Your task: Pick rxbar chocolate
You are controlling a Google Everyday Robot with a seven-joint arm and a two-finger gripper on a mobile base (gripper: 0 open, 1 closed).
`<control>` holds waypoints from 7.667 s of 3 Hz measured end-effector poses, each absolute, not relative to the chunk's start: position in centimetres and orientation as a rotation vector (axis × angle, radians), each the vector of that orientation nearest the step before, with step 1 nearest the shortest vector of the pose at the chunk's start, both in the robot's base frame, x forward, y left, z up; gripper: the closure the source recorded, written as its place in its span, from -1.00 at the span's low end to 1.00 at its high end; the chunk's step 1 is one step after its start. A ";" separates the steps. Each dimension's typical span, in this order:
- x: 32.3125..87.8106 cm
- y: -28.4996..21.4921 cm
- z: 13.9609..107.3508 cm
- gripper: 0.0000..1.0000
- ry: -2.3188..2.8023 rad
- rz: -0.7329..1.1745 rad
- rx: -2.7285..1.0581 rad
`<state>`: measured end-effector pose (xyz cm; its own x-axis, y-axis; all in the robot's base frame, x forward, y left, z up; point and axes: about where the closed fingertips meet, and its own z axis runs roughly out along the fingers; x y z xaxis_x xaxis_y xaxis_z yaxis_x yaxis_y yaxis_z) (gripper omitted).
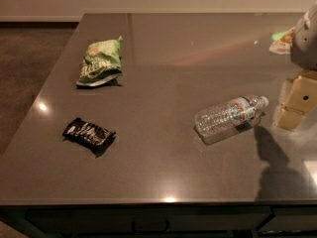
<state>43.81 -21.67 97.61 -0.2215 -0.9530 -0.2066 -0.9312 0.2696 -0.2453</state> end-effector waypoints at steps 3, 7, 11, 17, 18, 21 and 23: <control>45.5 -14.8 98.2 -1.00 2.101 -0.041 -1.822; 47.7 4.3 91.7 -1.00 2.220 0.156 -1.926; 46.9 14.0 84.9 -1.00 2.222 0.259 -1.921; 48.5 12.9 85.8 1.00 2.232 0.310 -1.857; 50.8 9.6 89.5 1.00 2.211 0.403 -1.776; 52.6 6.5 94.5 1.00 2.111 0.524 -1.778; 52.3 5.9 95.3 1.00 2.084 0.572 -1.769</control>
Offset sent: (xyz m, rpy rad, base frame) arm 0.0173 0.0617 0.0067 0.0735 -0.0079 0.1388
